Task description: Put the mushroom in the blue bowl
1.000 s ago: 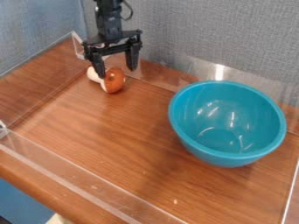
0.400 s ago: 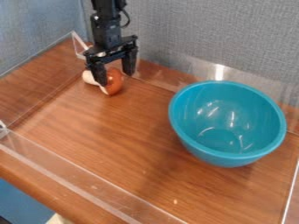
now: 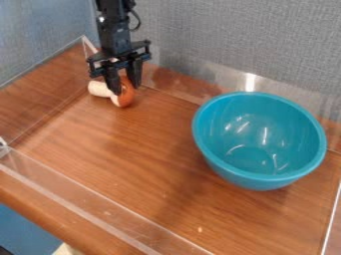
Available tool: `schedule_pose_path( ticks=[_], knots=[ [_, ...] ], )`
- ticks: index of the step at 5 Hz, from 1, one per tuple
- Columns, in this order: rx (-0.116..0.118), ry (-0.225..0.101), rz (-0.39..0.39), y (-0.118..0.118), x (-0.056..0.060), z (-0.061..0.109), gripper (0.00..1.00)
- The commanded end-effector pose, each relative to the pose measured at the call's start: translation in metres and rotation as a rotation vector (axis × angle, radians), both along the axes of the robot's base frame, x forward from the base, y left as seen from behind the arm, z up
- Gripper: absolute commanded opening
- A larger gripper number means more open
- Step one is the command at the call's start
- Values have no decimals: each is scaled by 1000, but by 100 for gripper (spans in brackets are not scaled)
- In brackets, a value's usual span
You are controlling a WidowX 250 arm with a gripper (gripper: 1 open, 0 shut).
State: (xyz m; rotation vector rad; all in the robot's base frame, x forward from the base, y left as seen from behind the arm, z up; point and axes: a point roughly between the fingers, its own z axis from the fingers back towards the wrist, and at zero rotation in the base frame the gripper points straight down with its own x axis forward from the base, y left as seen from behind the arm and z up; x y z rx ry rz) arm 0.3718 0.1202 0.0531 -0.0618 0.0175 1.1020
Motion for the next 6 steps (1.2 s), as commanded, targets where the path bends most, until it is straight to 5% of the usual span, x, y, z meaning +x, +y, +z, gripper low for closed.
schedule_pose_path(
  ticks=[1,3,6],
  knots=[
    [13,-59,-8,0,1,28,0],
    [11,-73,32,-6,-14,33,0],
    [12,-89,101,0,-2,32,0]
  ],
)
